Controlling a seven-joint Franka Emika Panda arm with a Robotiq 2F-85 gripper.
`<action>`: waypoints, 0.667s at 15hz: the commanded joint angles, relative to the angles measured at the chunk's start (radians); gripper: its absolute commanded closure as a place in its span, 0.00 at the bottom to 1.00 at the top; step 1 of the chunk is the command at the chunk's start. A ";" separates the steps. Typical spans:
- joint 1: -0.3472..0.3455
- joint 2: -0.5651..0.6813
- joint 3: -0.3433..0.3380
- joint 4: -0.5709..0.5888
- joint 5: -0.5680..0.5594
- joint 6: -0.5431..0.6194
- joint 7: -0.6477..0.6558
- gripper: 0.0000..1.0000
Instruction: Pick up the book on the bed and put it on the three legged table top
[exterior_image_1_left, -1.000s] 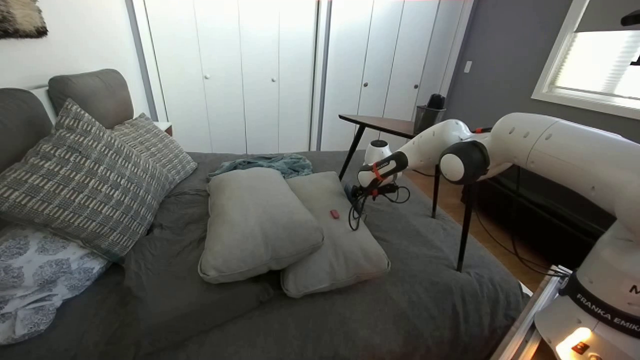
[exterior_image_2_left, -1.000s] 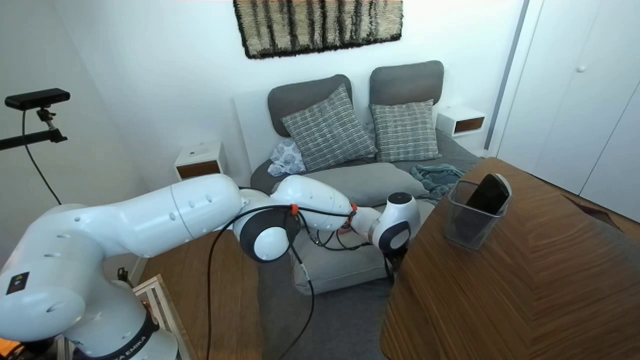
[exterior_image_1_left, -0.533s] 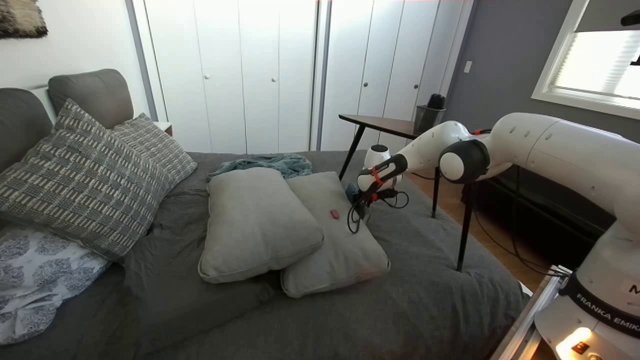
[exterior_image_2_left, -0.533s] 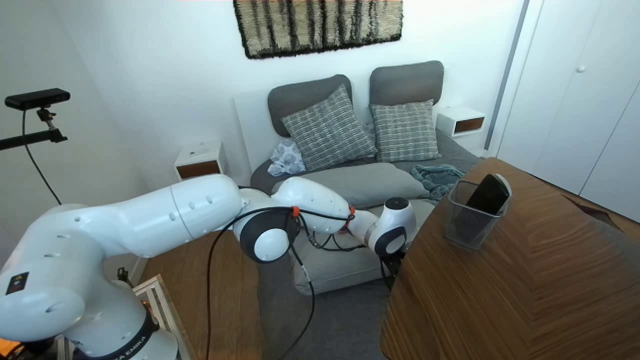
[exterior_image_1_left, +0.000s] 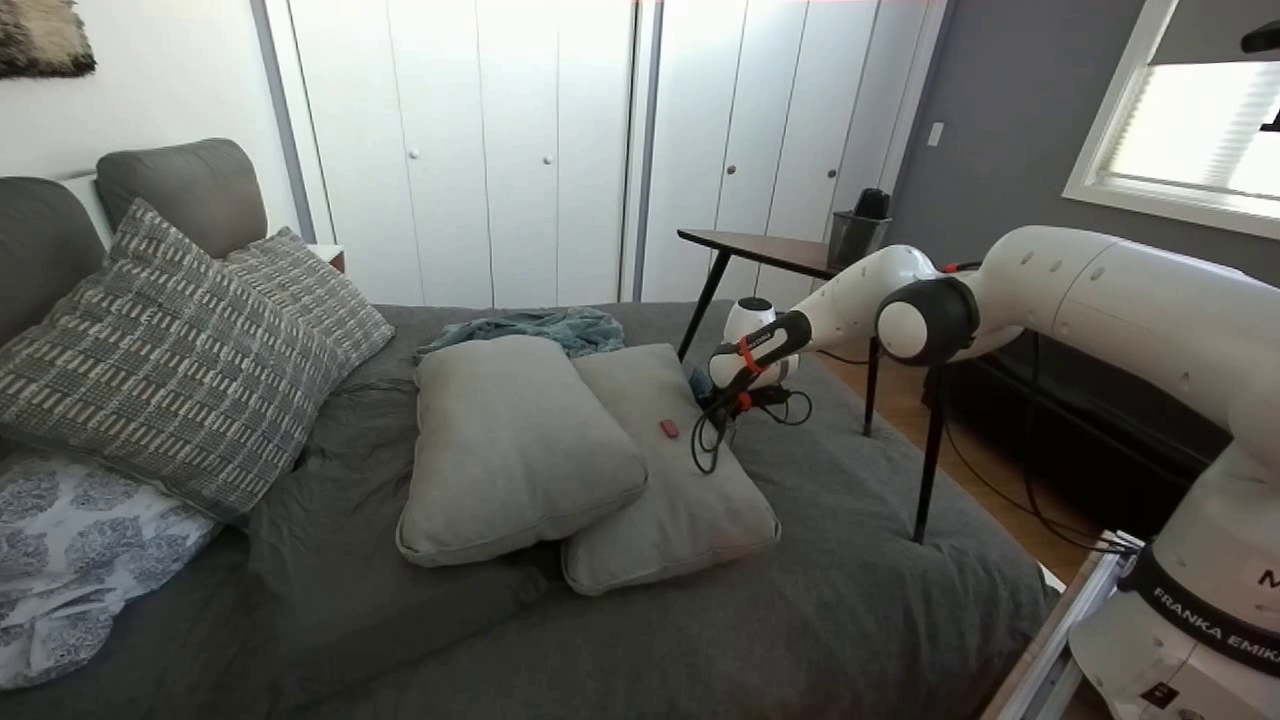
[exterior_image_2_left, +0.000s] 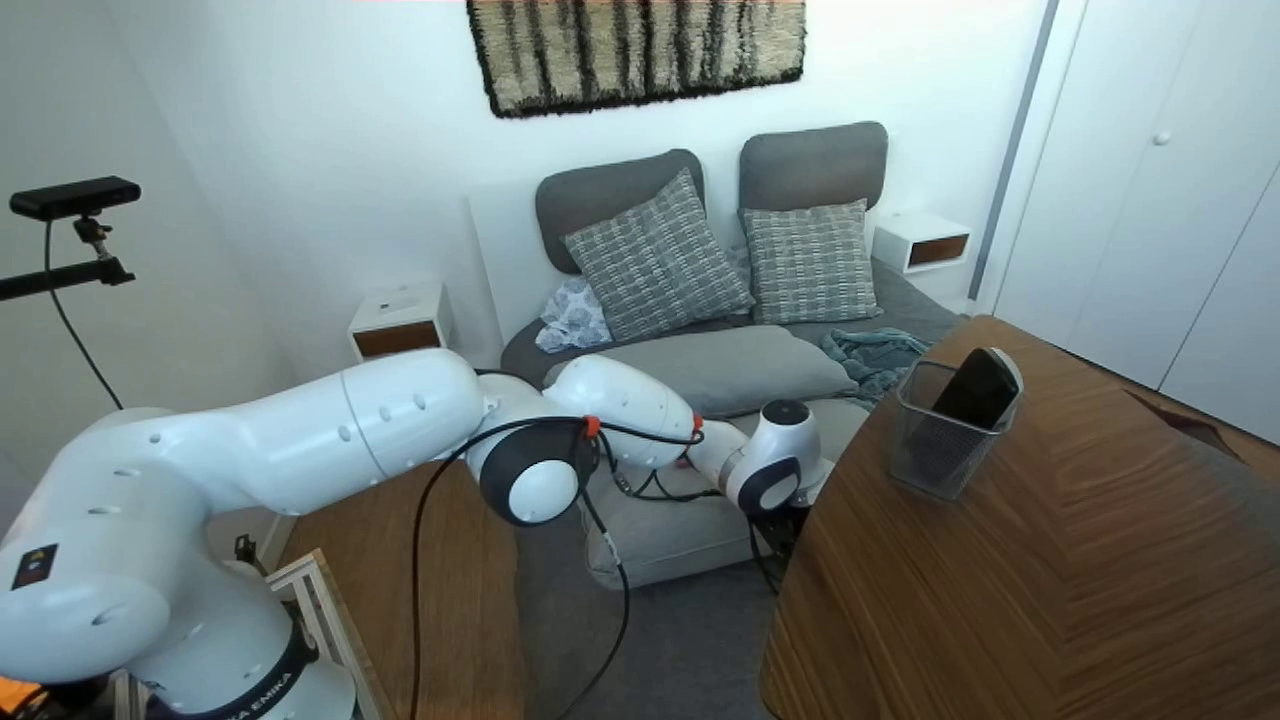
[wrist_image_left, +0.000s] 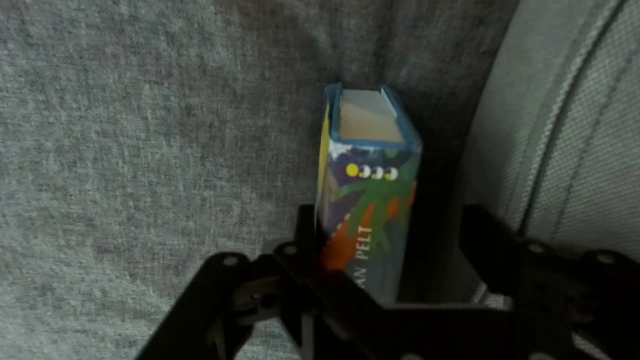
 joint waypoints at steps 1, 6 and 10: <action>0.001 0.000 0.003 -0.013 0.029 -0.023 -0.030 0.47; 0.012 0.000 -0.024 -0.011 0.020 -0.101 -0.003 0.79; 0.031 -0.001 -0.052 0.057 0.005 -0.154 0.011 0.90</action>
